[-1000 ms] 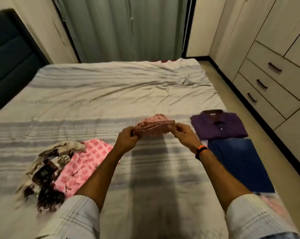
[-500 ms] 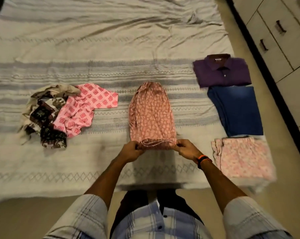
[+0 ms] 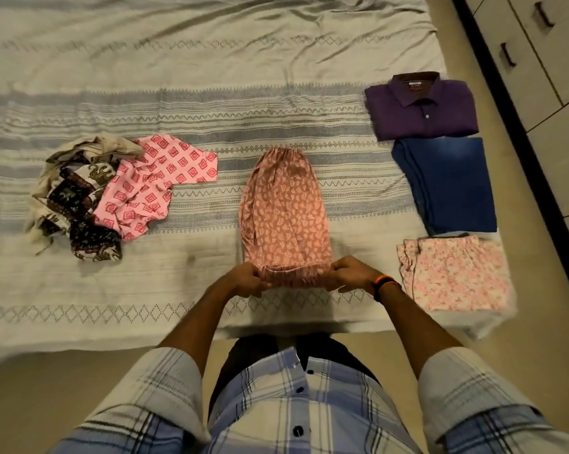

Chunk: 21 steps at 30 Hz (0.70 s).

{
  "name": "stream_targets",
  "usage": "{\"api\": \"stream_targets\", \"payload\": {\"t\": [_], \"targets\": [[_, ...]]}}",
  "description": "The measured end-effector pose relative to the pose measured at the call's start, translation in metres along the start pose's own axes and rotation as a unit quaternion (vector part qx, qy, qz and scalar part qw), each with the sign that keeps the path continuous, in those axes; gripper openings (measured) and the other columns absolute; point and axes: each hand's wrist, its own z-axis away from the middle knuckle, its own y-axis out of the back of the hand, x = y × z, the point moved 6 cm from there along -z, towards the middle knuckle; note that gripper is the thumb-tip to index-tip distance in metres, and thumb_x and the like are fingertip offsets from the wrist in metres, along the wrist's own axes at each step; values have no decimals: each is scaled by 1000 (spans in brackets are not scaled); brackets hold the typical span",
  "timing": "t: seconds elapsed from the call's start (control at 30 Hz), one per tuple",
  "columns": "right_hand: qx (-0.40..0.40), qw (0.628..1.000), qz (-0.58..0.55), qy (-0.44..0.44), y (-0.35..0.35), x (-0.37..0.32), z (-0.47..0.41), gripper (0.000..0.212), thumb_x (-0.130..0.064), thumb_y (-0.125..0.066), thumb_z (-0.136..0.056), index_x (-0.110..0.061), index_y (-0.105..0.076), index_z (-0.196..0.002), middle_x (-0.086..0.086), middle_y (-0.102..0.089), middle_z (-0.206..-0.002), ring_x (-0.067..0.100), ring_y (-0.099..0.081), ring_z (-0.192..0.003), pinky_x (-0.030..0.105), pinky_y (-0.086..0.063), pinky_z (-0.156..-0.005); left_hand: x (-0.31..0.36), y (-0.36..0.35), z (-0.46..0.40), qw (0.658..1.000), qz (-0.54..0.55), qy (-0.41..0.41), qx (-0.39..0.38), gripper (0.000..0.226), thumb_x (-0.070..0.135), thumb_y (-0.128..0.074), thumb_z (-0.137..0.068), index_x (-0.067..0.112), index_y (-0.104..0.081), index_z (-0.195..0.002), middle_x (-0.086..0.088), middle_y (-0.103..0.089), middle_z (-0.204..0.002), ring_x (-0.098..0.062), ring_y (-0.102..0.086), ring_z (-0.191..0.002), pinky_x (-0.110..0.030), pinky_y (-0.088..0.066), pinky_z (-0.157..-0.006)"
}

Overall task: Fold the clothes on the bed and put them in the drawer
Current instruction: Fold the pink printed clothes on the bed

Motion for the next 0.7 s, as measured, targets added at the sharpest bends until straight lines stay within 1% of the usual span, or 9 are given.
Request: {"api": "stream_targets", "payload": {"t": [0.1,0.2,0.27,0.33,0.4,0.47,0.5,0.6,0.7], "targets": [[-7,1000,-1,-25,7,-2,-11,52,-44,-64,-92,5,-67,-107,10,-76,-100,18,-74,-88,37,-56,-85,3,0,-9,1000,9,15,-10,26,20,-67,-92,0,-66,-108,-11,-67,-97,-18,-68,-87,-18,-48,-54],[24,999,-22,-19,15,-9,-25,36,-36,-66,-92,-2,-60,-83,13,-74,-89,24,-75,-87,34,-57,-72,6,8,-22,999,32,19,27,23,18,-66,-92,1,-66,-107,-14,-69,-101,-19,-69,-85,-21,-50,-56],[69,997,-31,-13,22,-14,-37,37,-34,-68,-91,2,-62,-85,18,-74,-90,28,-74,-86,37,-58,-73,13,18,-32,995,55,10,77,16,16,-68,-90,5,-66,-101,-15,-70,-99,-21,-70,-82,-27,-56,-63],[116,992,-45,-10,33,-19,-56,39,-32,-70,-90,7,-64,-90,24,-72,-95,31,-74,-87,43,-61,-79,21,29,-47,990,69,4,124,9,19,-71,-87,11,-65,-86,-11,-69,-90,-27,-70,-85,-36,-58,-77],[155,986,-54,-5,43,-23,-80,42,-34,-72,-87,7,-64,-90,27,-70,-95,35,-72,-87,50,-59,-80,29,42,-62,985,73,2,158,13,22,-70,-87,11,-65,-81,-8,-65,-81,-29,-67,-86,-36,-55,-77],[188,981,-39,-8,50,-29,-104,44,-40,-72,-84,3,-68,-94,23,-72,-91,36,-70,-88,52,-57,-84,34,54,-80,979,85,1,183,15,23,-69,-88,9,-67,-88,-7,-63,-81,-27,-62,-84,-31,-46,-70],[204,979,-30,-6,55,-37,-110,42,-40,-72,-85,0,-70,-97,20,-73,-92,34,-70,-90,48,-56,-88,38,60,-88,977,94,-1,194,17,24,-69,-89,7,-67,-93,-9,-65,-85,-26,-61,-86,-31,-44,-70],[262,965,-17,12,67,-55,-130,34,-28,-69,-91,-5,-64,-116,9,-70,-112,26,-65,-103,36,-50,-94,43,78,-115,964,113,-1,240,43,26,-70,-89,4,-56,-124,-10,-63,-116,-26,-58,-106,-31,-42,-83],[287,955,60,50,64,-64,-144,39,-17,-67,-91,-9,-52,-126,10,-64,-123,28,-63,-106,44,-51,-94,41,85,-138,957,41,-19,287,61,22,-73,-85,4,-44,-135,-14,-52,-132,-30,-52,-120,-37,-43,-96]]}}
